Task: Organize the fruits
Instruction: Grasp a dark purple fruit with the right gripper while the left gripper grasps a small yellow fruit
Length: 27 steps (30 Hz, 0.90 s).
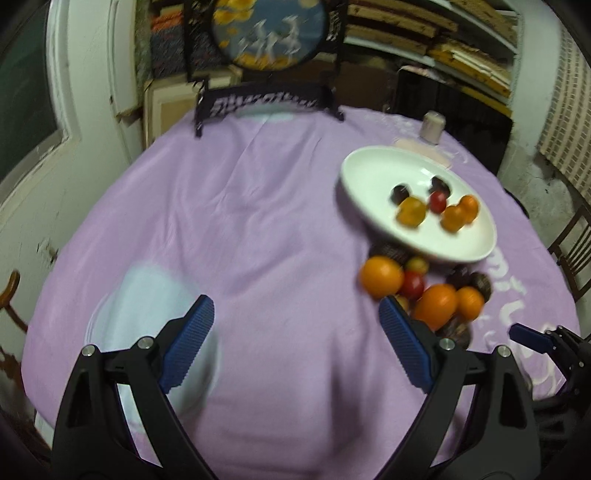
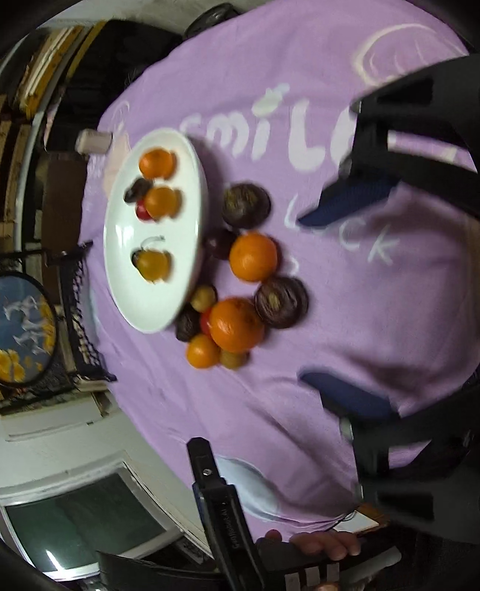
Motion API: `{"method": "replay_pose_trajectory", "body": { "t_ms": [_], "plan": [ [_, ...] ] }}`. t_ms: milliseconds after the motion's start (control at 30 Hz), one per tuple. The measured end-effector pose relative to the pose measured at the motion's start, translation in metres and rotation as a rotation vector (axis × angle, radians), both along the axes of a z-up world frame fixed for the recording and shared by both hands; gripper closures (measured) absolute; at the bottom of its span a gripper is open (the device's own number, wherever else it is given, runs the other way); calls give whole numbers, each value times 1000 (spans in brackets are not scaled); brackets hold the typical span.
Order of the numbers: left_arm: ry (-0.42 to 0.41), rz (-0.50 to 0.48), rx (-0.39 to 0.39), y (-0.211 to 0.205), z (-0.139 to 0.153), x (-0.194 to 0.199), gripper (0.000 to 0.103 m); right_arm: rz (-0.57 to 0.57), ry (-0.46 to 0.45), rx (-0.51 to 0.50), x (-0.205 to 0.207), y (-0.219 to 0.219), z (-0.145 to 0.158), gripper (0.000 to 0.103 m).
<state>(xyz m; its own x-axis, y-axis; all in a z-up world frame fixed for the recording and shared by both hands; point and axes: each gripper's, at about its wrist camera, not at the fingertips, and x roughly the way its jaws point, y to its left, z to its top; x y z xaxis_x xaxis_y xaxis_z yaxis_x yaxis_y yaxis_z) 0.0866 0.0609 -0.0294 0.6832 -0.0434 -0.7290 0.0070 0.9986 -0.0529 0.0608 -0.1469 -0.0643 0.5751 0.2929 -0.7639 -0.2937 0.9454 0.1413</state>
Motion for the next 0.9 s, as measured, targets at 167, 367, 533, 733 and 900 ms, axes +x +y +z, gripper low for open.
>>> {"method": "replay_pose_trajectory", "body": {
  "t_ms": [167,367,533,733,900],
  "plan": [
    [10,6,15,8,-8,-10,10,16,33,-21,16,18,-12,49],
    [18,-30,17,-1,-11,-11,10,-12,36,-75,30,25,-25,63],
    [35,-79,45,-24,-19,-2,10,-39,44,-54,11,9,-18,64],
    [88,-168,79,-57,-39,16,27,-86,33,-24,-9,-19,-11,64],
    [127,-201,66,-74,-50,31,39,-113,35,17,-14,-34,-10,64]
  ]
}}
